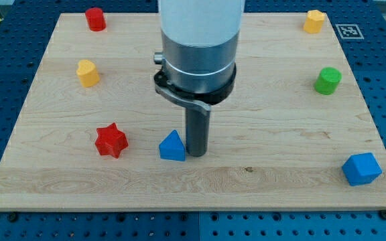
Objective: Place your hand at the right side of the cube
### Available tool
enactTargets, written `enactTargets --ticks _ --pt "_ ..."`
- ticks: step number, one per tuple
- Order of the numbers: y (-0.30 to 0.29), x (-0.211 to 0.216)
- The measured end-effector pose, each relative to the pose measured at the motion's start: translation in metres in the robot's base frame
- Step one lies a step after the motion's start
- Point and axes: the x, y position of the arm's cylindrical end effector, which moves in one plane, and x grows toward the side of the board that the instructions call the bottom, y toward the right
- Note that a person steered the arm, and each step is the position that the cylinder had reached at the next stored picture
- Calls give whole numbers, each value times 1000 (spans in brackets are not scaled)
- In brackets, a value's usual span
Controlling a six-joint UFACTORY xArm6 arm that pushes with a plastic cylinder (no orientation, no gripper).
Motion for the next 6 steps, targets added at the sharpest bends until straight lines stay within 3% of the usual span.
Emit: enactTargets --ticks 2,3,4,6 --pt "-67 0" --pt "-18 29" --pt "75 69" --pt "247 79"
